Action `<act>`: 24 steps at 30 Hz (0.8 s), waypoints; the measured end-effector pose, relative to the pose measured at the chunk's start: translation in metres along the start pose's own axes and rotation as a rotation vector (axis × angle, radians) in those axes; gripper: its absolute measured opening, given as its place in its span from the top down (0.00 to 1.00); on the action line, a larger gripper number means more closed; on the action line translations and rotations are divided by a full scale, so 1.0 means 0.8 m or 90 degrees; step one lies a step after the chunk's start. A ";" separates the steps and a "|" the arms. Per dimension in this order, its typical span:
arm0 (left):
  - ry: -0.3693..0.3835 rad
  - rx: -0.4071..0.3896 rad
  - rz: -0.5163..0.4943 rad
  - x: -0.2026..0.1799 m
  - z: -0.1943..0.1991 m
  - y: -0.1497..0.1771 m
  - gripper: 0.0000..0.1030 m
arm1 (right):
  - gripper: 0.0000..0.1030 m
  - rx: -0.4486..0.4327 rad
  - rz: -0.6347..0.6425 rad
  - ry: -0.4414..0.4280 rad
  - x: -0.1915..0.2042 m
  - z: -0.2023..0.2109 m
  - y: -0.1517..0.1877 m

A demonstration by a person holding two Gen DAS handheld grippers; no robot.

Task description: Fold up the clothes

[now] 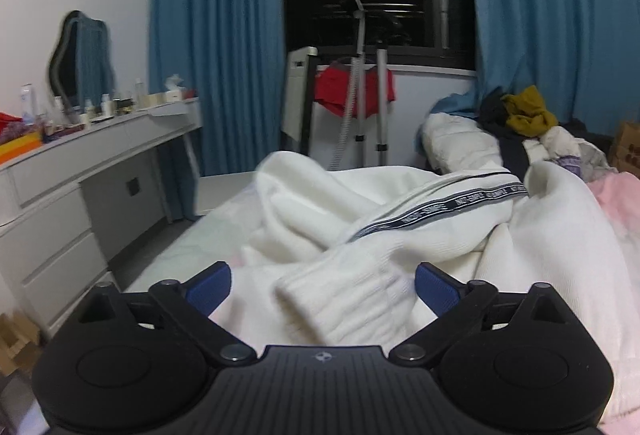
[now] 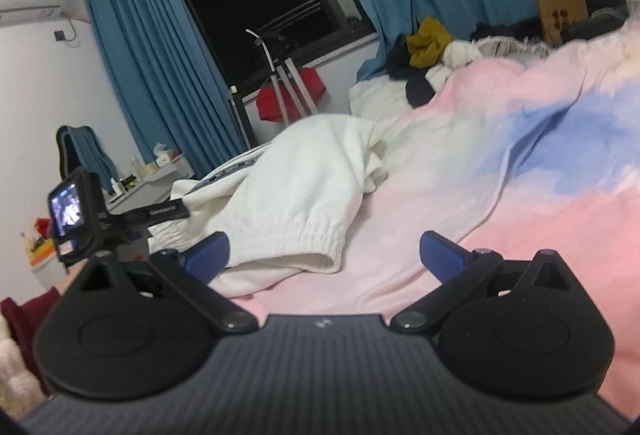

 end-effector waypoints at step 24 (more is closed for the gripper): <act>0.165 -0.057 0.173 0.004 0.261 -0.005 0.80 | 0.01 0.051 -0.007 -0.088 -0.003 0.012 0.002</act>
Point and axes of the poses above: each gripper's, at about its wrist camera, not at the fingertips, and z roughly against the way its jaws point, x to its left, y to its underside, the point moved 3 cm from there along -z, roughly the way its jaws point, and after that the axes turned 5 degrees about -z, right-handed, at the moved point
